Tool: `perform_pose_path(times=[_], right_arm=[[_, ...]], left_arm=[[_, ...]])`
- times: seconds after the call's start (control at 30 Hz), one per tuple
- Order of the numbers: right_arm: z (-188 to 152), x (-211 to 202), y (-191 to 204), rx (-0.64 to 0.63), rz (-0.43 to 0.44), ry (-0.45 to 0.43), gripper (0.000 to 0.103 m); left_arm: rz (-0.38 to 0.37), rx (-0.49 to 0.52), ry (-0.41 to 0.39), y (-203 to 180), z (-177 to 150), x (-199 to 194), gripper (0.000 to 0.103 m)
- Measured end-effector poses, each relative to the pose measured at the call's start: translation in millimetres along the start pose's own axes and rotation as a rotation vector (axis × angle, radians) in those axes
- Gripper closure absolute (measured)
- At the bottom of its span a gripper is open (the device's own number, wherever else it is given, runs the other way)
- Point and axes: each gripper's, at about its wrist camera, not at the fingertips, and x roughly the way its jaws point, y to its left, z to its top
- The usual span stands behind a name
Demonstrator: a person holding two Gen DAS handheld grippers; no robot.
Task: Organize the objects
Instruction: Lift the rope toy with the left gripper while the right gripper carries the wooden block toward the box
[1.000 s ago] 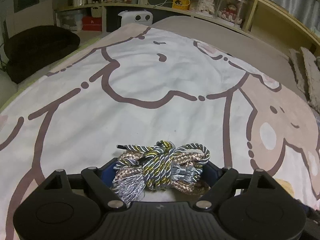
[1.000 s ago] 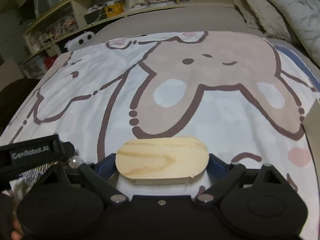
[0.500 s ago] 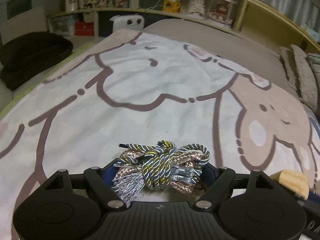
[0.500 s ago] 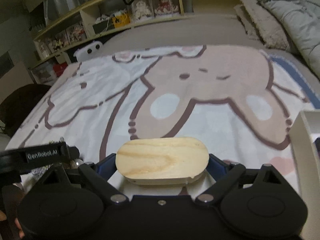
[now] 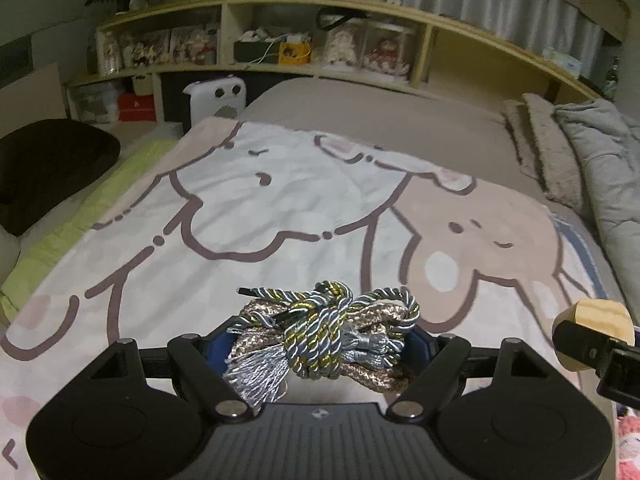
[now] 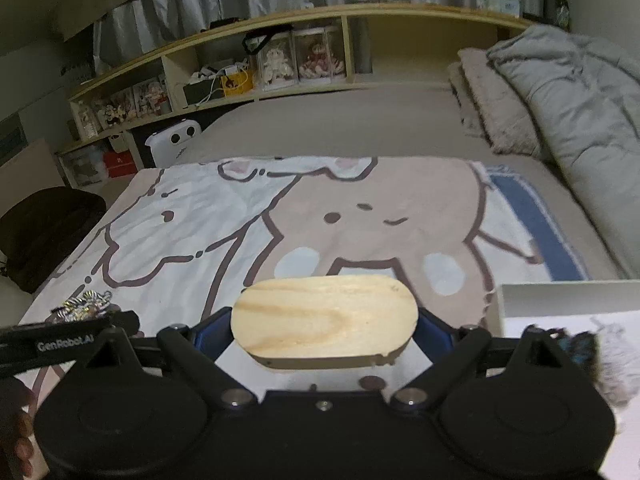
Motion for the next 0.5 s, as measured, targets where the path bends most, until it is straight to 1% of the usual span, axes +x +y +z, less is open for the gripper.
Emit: perform_pose_path(times=[0.1, 0.33, 0.5], right_arm=[[0, -14, -7, -0.002, -0.008, -0.003, 0.009], [-4, -36, -23, 0.019, -0.03, -0.016, 0.009], [-10, -53, -35, 0.027, -0.05, -0.028, 0.009]], left_arm=[[-0.021, 0.012, -0.014, -4, 1, -13, 0.022], [-0.06, 0.091, -0.035, -20, -4, -41, 0.022], [-0.082, 0.11, -0.051, -23, -11, -58, 0.022]])
